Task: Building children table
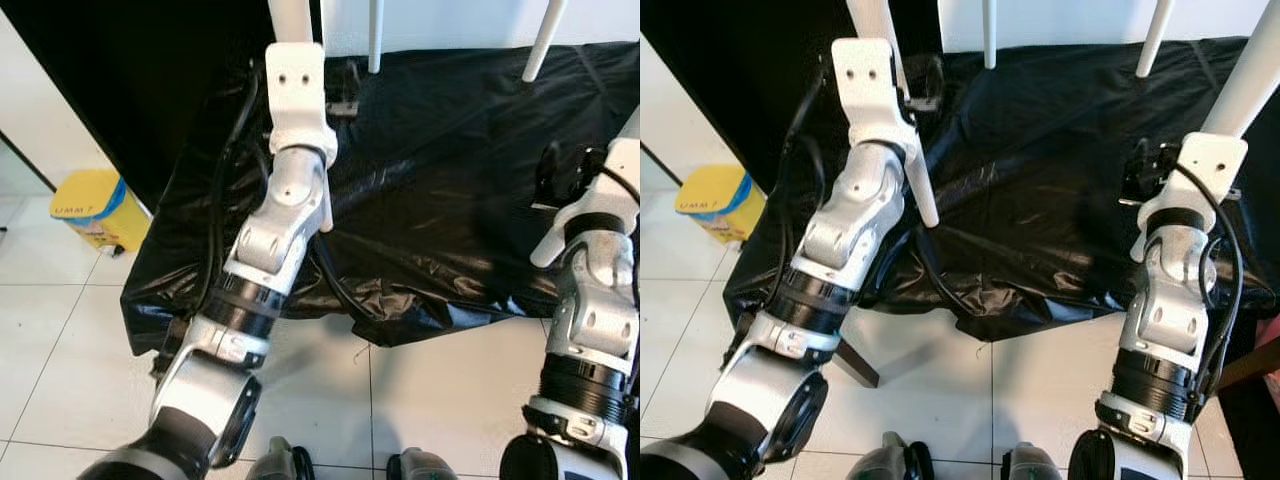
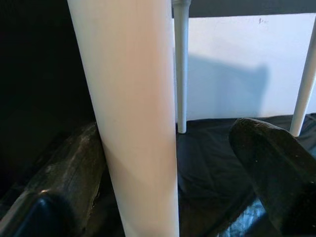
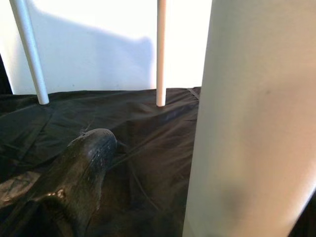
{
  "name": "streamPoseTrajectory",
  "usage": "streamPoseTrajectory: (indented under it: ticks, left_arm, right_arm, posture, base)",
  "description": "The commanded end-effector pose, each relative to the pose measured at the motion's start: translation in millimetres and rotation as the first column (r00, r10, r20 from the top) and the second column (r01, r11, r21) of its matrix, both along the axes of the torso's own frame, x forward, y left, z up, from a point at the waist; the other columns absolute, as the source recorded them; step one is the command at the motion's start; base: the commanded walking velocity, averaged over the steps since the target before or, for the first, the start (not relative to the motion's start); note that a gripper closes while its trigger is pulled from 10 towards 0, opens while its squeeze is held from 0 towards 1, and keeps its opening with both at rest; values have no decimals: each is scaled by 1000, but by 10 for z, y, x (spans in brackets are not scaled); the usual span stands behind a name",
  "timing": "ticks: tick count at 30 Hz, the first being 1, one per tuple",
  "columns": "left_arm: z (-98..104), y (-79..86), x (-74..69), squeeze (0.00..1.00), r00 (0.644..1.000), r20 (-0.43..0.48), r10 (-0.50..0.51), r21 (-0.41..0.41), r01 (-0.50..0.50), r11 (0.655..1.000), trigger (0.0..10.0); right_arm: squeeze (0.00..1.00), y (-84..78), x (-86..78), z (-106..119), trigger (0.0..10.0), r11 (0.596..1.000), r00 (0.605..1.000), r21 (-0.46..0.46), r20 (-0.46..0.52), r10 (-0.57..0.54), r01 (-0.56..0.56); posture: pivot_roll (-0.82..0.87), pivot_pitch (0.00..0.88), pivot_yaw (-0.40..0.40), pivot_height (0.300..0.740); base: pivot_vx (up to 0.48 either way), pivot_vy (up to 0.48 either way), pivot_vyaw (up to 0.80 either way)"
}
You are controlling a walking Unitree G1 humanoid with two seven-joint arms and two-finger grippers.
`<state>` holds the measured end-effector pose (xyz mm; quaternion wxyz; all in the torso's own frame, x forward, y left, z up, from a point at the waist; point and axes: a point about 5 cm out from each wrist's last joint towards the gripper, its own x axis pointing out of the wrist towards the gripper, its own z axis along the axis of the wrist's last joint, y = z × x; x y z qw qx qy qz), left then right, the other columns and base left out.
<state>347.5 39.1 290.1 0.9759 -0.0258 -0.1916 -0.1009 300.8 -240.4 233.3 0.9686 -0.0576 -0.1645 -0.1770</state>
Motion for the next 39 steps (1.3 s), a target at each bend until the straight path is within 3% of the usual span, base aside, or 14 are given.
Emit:
streamPoseTrajectory:
  ticks: [1,7,8,10,11,15,16,22,29,31,32,33,37,39]
  left_arm:
    - [-81,-181,-120,0,950,-12,-313,160,311,937,10000]
    - [-148,-85,-141,0,957,-29,-287,181,288,940,10000]
    - [-174,-37,-164,0,959,-26,-283,182,283,942,10000]
    - [-195,-3,-194,0,958,-21,-286,181,285,941,10000]
    - [-237,33,-259,0,954,-9,-299,187,296,937,10000]
    - [-277,52,-310,0,952,-9,-305,196,300,933,10000]
    - [-321,77,-345,0,953,-15,-302,201,299,933,10000]
    - [-389,137,-436,0,957,-21,-290,212,288,934,10000]
    - [-470,191,-507,0,960,-26,-280,233,279,932,10000]
    - [-630,251,-628,0,953,-49,-300,268,302,915,10000]
    - [-630,251,-628,0,953,-49,-300,268,302,915,10000]
    - [-783,281,-734,0,939,-71,-336,317,341,885,10000]
    - [-928,316,-849,0,919,-90,-385,336,392,857,10000]
    - [-928,316,-849,0,919,-90,-385,336,392,857,10000]
  right_arm:
    - [0,157,-13,55,10000,998,998,-53,47,43,-41]
    - [0,155,-64,15,10000,994,999,-111,51,6,0]
    - [0,164,-102,14,10000,985,997,-168,66,-27,38]
    - [0,167,-130,1,10000,979,995,-191,78,-56,70]
    - [0,139,-190,-33,10000,968,986,-198,101,-136,154]
    - [0,109,-235,-92,10000,965,974,-146,101,-203,216]
    - [0,103,-276,-172,10000,963,964,-81,85,-252,259]
    - [0,117,-391,-304,10000,951,950,-14,69,-306,308]
    - [0,184,-461,-362,10000,959,959,-49,73,-275,279]
    - [0,325,-525,-413,10000,975,983,-136,76,-166,175]
    - [0,325,-525,-413,10000,975,983,-136,76,-166,175]
    - [0,436,-563,-457,10000,979,995,-186,76,-67,80]
    - [0,530,-627,-572,10000,982,998,-187,48,31,-22]
    - [0,530,-627,-572,10000,982,998,-187,48,31,-22]
  posture:
    - [-124,69,20,740]
    - [-121,71,19,740]
    - [-121,71,19,740]
    - [-119,71,18,740]
    - [-118,73,18,740]
    - [-115,77,20,740]
    - [-111,86,24,740]
    - [-108,95,30,740]
    - [-109,104,39,740]
    - [-114,110,45,740]
    - [-114,110,45,740]
    - [-114,105,42,740]
    - [-111,102,39,740]
    - [-111,102,39,740]
  base:
    - [0,0,0]
    - [0,0,0]
    - [0,0,0]
    - [0,0,0]
    - [0,0,0]
    - [0,0,0]
    - [0,0,0]
    - [0,0,0]
    - [0,0,0]
    - [0,0,0]
    - [0,0,0]
    - [0,0,0]
    - [0,0,0]
    - [0,0,0]
